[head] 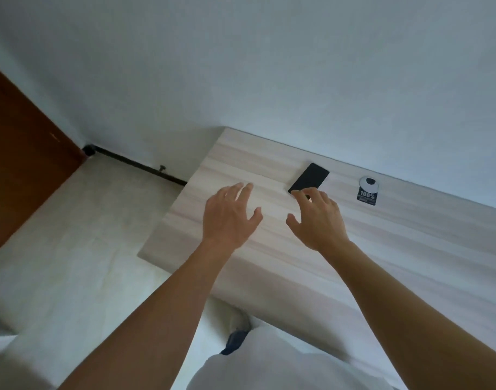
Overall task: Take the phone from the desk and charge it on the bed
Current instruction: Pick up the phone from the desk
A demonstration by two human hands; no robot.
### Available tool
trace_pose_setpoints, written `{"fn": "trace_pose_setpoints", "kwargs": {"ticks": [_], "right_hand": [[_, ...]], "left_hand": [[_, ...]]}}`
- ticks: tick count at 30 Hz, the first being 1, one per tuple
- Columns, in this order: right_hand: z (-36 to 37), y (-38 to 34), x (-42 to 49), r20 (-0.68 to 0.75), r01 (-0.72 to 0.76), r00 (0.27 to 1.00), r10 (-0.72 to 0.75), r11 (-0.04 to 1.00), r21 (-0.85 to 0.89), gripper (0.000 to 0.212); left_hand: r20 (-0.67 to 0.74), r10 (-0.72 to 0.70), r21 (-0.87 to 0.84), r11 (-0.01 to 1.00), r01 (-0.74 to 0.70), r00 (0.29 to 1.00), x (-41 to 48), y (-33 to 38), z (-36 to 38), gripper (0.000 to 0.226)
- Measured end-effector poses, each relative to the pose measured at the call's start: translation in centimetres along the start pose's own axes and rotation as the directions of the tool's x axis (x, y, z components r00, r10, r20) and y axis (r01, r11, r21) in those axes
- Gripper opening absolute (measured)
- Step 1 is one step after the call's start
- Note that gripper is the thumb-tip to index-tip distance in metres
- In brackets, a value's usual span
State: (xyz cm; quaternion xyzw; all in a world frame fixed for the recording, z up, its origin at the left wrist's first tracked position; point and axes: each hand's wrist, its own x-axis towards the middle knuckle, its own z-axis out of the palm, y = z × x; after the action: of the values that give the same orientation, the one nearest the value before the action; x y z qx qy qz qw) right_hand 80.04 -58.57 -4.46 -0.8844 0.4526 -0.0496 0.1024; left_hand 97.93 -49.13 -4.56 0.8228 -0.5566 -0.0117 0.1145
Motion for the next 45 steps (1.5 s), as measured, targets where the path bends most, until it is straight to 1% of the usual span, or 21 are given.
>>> {"fn": "trace_pose_setpoints", "kwargs": {"ticks": [4,10,13,17,21,26,35,42,45], "right_hand": [[0.6,0.0,0.5,0.011,-0.112,0.994,0.112,0.994,-0.009,0.055],[1.3,2.6,-1.9,0.023,-0.269,0.963,0.269,0.963,-0.010,0.053],[1.7,4.1,-3.1,0.028,-0.320,0.947,0.320,0.947,-0.001,0.053],[2.3,5.4,-4.0,0.022,-0.352,0.936,0.351,0.936,0.028,0.052],[3.2,6.5,-3.6,0.025,-0.365,0.931,0.365,0.929,0.050,0.052],[5.0,8.3,-1.9,0.043,-0.373,0.928,0.371,0.924,0.086,0.051],[10.9,13.2,4.1,0.090,-0.339,0.940,0.330,0.935,0.108,0.054],[14.0,16.1,7.7,0.074,-0.319,0.947,0.312,0.940,0.118,0.057],[14.9,16.8,8.4,0.062,-0.318,0.948,0.313,0.942,0.111,0.060]], "left_hand": [[0.058,0.100,-0.042,0.994,-0.098,0.993,2.8,-0.5,1.6,0.060],[0.144,0.224,-0.093,0.973,-0.212,0.964,3.8,1.5,4.8,0.060],[0.172,0.242,-0.126,0.967,-0.222,0.955,4.0,2.6,6.1,0.058],[0.149,0.244,-0.166,0.962,-0.219,0.958,4.5,3.9,6.9,0.056],[0.159,0.220,-0.182,0.965,-0.191,0.962,5.6,4.8,7.7,0.055],[0.213,0.189,-0.183,0.971,-0.151,0.959,7.3,5.7,9.8,0.056],[0.335,0.086,-0.219,0.976,-0.011,0.938,14.1,7.3,16.0,0.059],[0.318,0.012,-0.276,0.958,0.081,0.948,17.8,9.3,20.4,0.066],[0.288,-0.022,-0.282,0.953,0.107,0.957,19.1,10.1,21.6,0.064]]}}
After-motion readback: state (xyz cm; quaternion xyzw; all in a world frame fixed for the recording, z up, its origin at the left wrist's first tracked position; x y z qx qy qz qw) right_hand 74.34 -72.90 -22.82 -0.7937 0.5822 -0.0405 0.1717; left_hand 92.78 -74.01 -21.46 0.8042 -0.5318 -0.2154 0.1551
